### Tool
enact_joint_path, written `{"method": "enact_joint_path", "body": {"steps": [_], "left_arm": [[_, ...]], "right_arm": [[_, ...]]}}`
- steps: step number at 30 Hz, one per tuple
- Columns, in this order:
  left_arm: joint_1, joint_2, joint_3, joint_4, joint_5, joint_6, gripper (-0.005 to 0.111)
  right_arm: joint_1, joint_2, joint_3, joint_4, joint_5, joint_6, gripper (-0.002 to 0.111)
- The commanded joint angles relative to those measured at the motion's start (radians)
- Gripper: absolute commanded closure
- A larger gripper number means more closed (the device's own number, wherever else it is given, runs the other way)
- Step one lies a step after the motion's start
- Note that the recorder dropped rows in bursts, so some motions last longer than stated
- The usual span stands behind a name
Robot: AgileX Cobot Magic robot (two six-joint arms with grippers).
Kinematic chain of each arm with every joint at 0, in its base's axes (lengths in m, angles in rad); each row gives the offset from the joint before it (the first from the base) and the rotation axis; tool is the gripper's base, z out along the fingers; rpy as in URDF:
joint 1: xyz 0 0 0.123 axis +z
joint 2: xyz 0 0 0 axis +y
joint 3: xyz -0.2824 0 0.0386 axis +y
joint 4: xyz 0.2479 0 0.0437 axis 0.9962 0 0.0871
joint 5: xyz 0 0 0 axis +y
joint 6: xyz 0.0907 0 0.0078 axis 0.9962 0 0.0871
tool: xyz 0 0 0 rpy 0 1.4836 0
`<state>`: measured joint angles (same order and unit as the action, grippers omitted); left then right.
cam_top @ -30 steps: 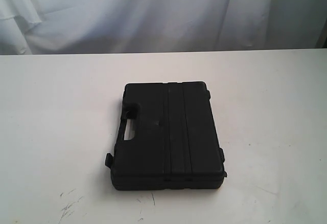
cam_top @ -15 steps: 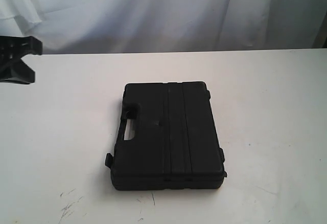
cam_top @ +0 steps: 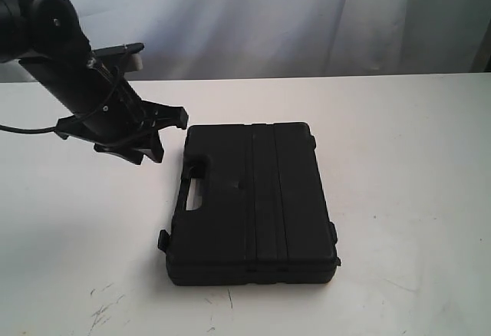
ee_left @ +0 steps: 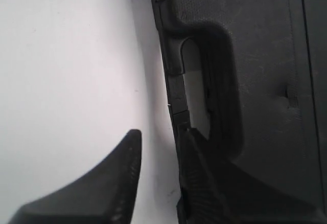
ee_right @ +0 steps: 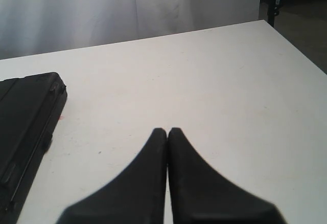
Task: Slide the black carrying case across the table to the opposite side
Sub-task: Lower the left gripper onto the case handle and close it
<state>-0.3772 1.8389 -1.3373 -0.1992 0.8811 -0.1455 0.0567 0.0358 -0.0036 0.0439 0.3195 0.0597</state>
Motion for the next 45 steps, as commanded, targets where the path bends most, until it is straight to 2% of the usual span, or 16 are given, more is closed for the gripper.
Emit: {"method": "enact_joint_path", "body": {"steps": [1,5,10,26,28,29,30,32,36,45], "left_arm": [[-0.006,0.048,-0.019,-0.008,-0.03,-0.011,0.066],[-0.006,0.092,-0.019,-0.032,-0.043,0.002,0.061],[-0.006,0.154,-0.019,-0.132,-0.074,0.098,0.061],[-0.046,0.275,-0.019,-0.143,-0.097,0.095,0.062],[-0.046,0.277,-0.019,-0.141,-0.099,0.076,0.068],[-0.046,0.277,-0.019,-0.135,-0.099,0.069,0.076],[-0.046,0.277,-0.019,-0.133,-0.099,0.069,0.091],[-0.046,0.277,-0.019,-0.131,-0.099,0.069,0.107],[-0.045,0.277,-0.019,-0.107,-0.099,0.041,0.107],[-0.041,0.24,-0.017,0.109,-0.069,-0.103,0.107]], "right_arm": [[-0.008,-0.005,0.004,-0.01,-0.001,0.0,0.108],[-0.008,-0.005,0.004,-0.01,-0.001,0.0,0.108],[-0.008,-0.005,0.004,-0.01,-0.001,0.0,0.108],[-0.008,-0.005,0.004,-0.01,-0.001,0.0,0.108],[-0.008,-0.005,0.004,-0.01,-0.001,0.0,0.108],[-0.008,-0.005,0.004,-0.01,-0.001,0.0,0.108],[-0.008,-0.005,0.004,-0.01,-0.001,0.0,0.108],[-0.008,-0.005,0.004,-0.01,-0.001,0.0,0.108],[-0.008,-0.005,0.004,-0.01,-0.001,0.0,0.108],[-0.008,-0.005,0.004,-0.01,-0.001,0.0,0.108]]}}
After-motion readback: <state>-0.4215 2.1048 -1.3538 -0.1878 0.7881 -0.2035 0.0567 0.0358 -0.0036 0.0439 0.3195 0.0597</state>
